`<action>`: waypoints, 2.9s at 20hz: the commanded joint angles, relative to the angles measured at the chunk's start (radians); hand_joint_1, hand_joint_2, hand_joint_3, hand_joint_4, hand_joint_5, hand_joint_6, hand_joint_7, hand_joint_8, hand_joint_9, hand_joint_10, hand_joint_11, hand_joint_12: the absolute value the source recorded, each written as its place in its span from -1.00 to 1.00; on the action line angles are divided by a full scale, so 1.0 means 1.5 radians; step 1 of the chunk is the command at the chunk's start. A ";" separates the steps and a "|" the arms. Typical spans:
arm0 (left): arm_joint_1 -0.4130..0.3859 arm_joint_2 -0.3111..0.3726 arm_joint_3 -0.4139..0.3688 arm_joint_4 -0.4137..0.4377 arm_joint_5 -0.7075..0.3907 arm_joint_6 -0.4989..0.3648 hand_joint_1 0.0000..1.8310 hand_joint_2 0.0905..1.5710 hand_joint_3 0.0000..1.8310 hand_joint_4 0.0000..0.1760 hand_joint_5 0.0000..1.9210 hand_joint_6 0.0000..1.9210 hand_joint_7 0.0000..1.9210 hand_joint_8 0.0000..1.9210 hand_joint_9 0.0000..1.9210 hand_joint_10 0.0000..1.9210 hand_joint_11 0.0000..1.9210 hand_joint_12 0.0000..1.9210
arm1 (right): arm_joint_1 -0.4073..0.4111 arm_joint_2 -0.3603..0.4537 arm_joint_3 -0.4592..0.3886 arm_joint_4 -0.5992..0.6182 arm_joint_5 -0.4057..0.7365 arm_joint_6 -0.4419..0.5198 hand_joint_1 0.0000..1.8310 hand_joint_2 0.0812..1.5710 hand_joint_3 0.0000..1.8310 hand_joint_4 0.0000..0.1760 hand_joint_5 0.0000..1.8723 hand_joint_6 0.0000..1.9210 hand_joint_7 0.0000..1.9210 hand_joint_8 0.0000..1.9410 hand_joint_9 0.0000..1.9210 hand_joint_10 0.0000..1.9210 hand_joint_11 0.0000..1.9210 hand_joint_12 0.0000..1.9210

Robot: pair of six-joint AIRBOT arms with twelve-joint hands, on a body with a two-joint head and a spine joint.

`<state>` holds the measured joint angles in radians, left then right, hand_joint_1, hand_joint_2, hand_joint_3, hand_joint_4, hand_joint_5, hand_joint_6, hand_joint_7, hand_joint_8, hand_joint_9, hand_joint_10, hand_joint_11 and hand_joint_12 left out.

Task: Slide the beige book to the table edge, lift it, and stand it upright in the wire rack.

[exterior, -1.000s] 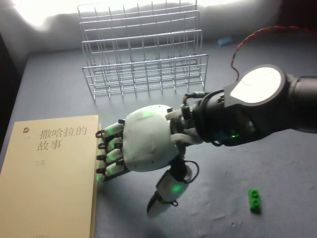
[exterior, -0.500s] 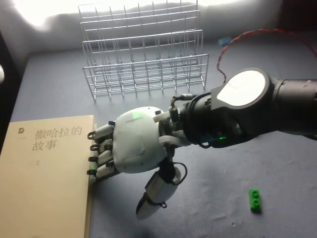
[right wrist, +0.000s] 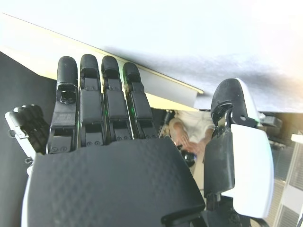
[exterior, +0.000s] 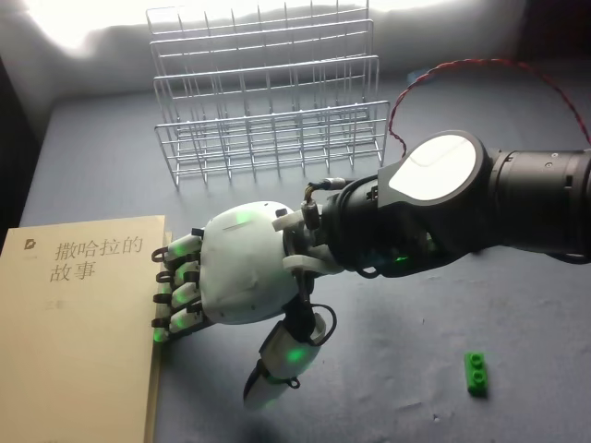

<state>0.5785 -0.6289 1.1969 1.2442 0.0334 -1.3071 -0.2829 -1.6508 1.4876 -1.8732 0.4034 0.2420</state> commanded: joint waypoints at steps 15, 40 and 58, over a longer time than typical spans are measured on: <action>0.025 0.008 0.000 -0.043 0.043 -0.083 -0.24 0.23 -1.00 -1.00 -0.66 -1.00 -0.66 -1.00 -0.67 -0.99 -1.00 -0.23 | 0.015 -0.032 0.008 0.025 -0.016 -0.004 -0.85 0.28 -1.00 -1.00 -0.72 -1.00 -0.67 -1.00 -0.66 -1.00 -1.00 -0.08; 0.037 0.003 0.005 -0.063 0.079 -0.084 -0.27 0.34 -1.00 -1.00 -0.74 -1.00 -0.73 -1.00 -0.72 -1.00 -1.00 -0.13 | 0.015 -0.070 0.036 0.025 -0.030 -0.014 -0.83 0.30 -1.00 -1.00 -0.75 -1.00 -0.72 -1.00 -0.71 -1.00 -1.00 -0.13; 0.084 -0.021 0.002 -0.081 0.151 -0.067 -0.25 0.31 -1.00 -1.00 -0.75 -1.00 -0.73 -1.00 -0.73 -1.00 -1.00 -0.18 | 0.016 -0.093 0.048 0.025 -0.044 -0.019 -0.84 0.29 -1.00 -1.00 -0.77 -1.00 -0.72 -1.00 -0.70 -1.00 -1.00 -0.15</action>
<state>0.7078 -0.6701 1.1965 1.1095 0.2295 -1.4063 -0.2707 -1.7885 1.5600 -1.8698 0.3401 0.2161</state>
